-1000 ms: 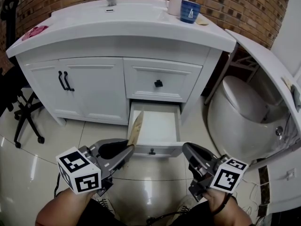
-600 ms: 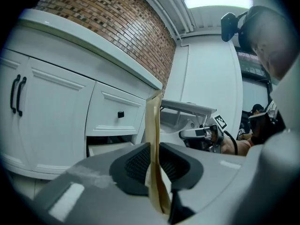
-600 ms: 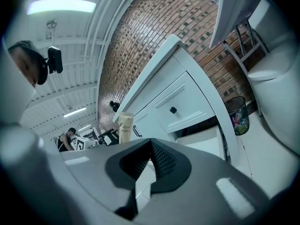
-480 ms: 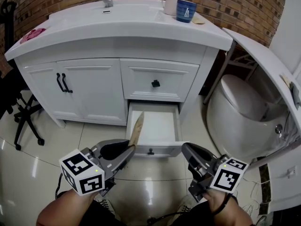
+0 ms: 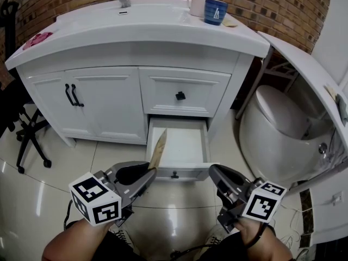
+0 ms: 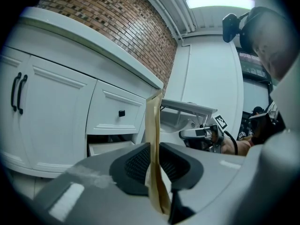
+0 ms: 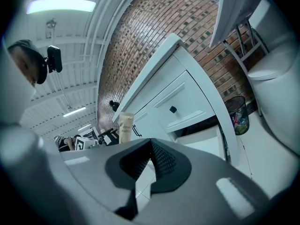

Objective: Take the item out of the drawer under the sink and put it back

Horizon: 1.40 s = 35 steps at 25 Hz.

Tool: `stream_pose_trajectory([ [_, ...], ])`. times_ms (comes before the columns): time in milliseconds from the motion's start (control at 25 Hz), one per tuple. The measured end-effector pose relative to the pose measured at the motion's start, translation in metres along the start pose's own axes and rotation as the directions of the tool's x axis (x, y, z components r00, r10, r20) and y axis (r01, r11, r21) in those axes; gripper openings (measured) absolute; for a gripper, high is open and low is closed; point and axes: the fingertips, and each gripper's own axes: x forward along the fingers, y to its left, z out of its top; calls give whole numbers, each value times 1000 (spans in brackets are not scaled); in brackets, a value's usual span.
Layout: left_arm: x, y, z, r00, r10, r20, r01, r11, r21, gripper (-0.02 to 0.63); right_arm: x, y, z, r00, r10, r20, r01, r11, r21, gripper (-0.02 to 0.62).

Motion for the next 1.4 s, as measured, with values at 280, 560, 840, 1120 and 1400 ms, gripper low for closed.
stream_pose_trajectory([
  [280, 5, 1, -6, 998, 33, -47, -28, 994, 106, 64, 1, 1, -2, 1000, 7, -4, -7, 1000, 3, 5],
  [560, 33, 22, 14, 977, 178, -114, -97, 855, 509, 63, 3, -5, 0, 1000, 0, 2, 0, 1000, 17, 5],
  [840, 104, 53, 15, 943, 290, -166, -38, 586, 810, 64, 6, -23, 2, 999, -31, 9, 30, 999, 36, 5],
  [1120, 168, 108, -47, 826, 411, -387, 226, 389, 893, 66, 8, -35, 3, 999, -38, 8, 38, 997, 70, 5],
  [1400, 209, 147, -87, 701, 440, -561, 348, 475, 808, 68, 5, -40, 9, 1000, -28, 12, 27, 994, 104, 5],
])
